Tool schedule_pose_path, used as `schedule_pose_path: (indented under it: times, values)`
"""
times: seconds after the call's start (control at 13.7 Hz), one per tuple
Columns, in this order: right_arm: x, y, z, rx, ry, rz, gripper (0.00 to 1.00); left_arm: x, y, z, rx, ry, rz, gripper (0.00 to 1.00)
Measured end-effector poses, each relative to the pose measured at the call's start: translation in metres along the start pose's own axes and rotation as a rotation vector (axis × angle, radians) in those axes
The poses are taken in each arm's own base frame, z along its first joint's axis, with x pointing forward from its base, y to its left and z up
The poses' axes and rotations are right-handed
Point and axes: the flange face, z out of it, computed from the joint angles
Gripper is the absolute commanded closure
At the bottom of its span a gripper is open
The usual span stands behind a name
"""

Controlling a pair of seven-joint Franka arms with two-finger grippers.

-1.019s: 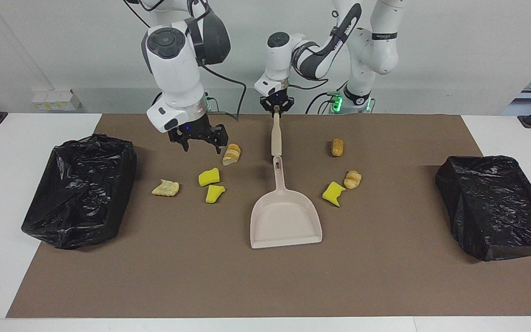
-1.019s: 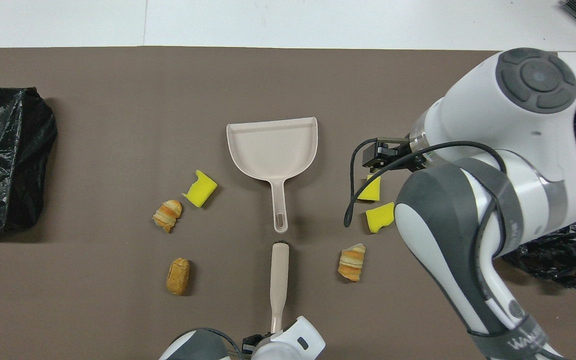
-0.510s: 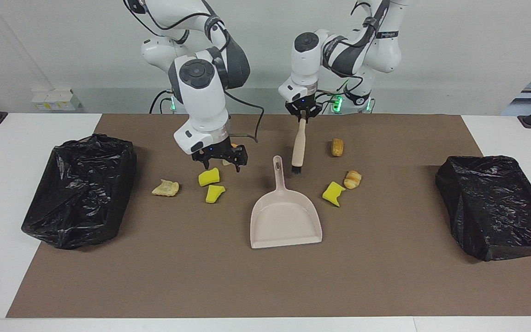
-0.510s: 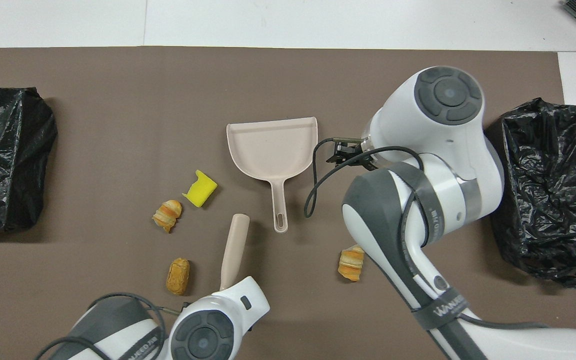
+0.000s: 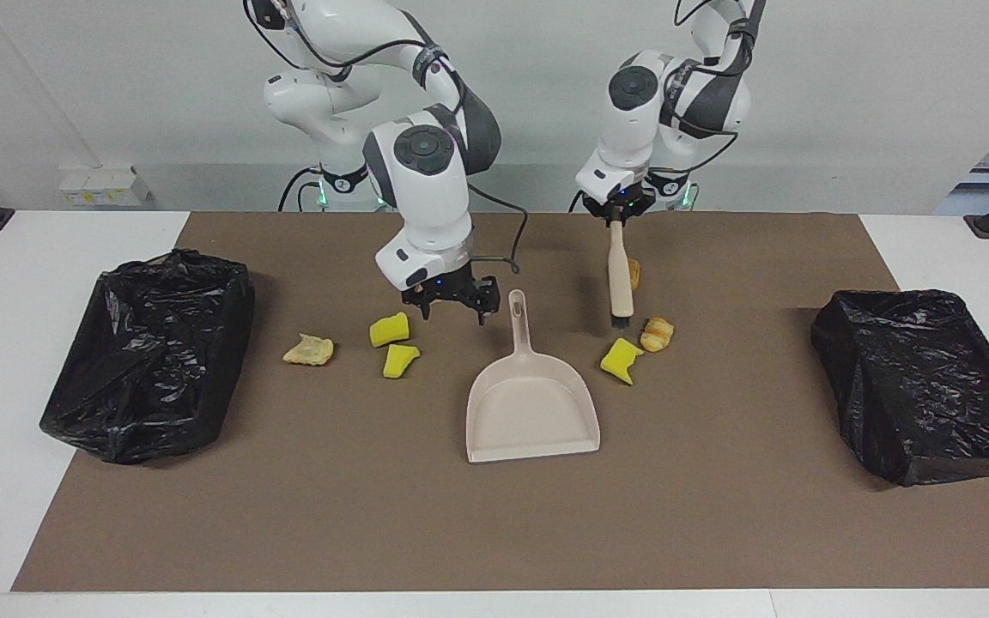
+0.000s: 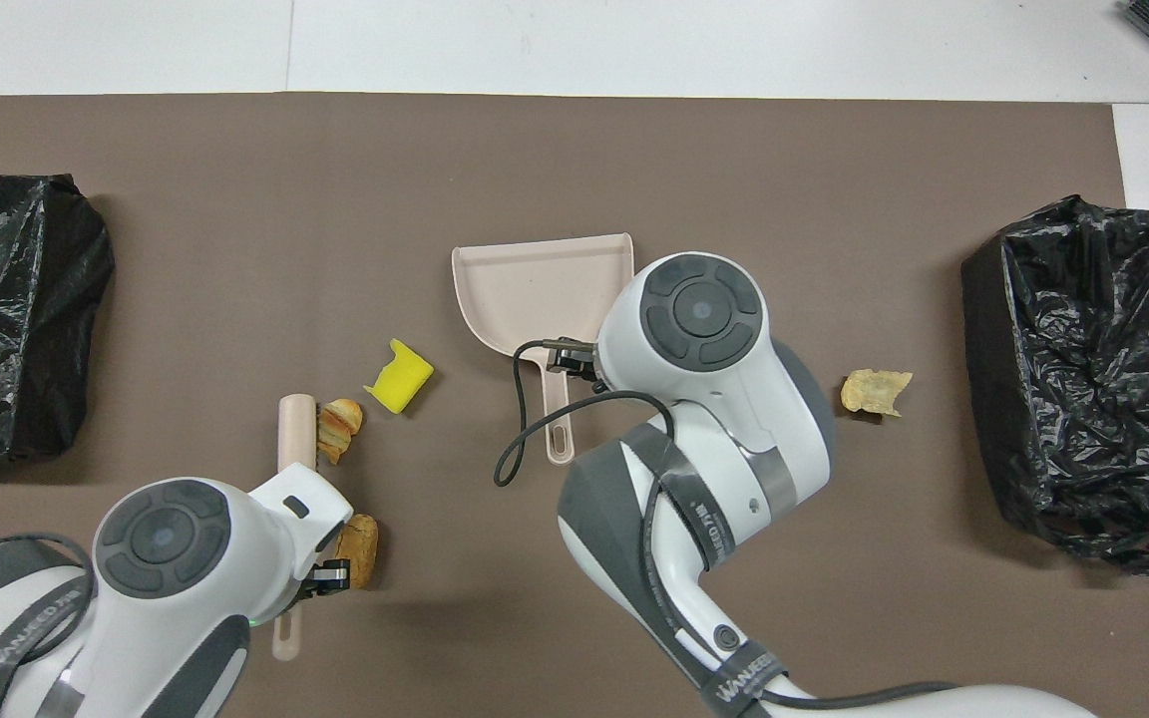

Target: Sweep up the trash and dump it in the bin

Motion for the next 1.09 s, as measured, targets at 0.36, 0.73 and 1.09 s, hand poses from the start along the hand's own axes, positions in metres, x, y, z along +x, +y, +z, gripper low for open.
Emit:
schedule_pose_path:
  times: [0.36, 0.73, 1.09]
  values:
    - [-0.040, -0.058, 0.055, -0.025, 0.051, -0.079, 0.00, -0.026, -0.022, 0.010, 0.030, -0.054, -0.210, 1.00]
    - [-0.039, -0.059, 0.071, -0.046, 0.063, -0.123, 0.43, -0.015, -0.021, 0.022, -0.005, -0.011, -0.265, 1.00]
    - [-0.045, -0.059, 0.080, -0.045, 0.062, -0.138, 1.00, 0.040, -0.037, 0.036, -0.075, 0.074, -0.083, 1.00]
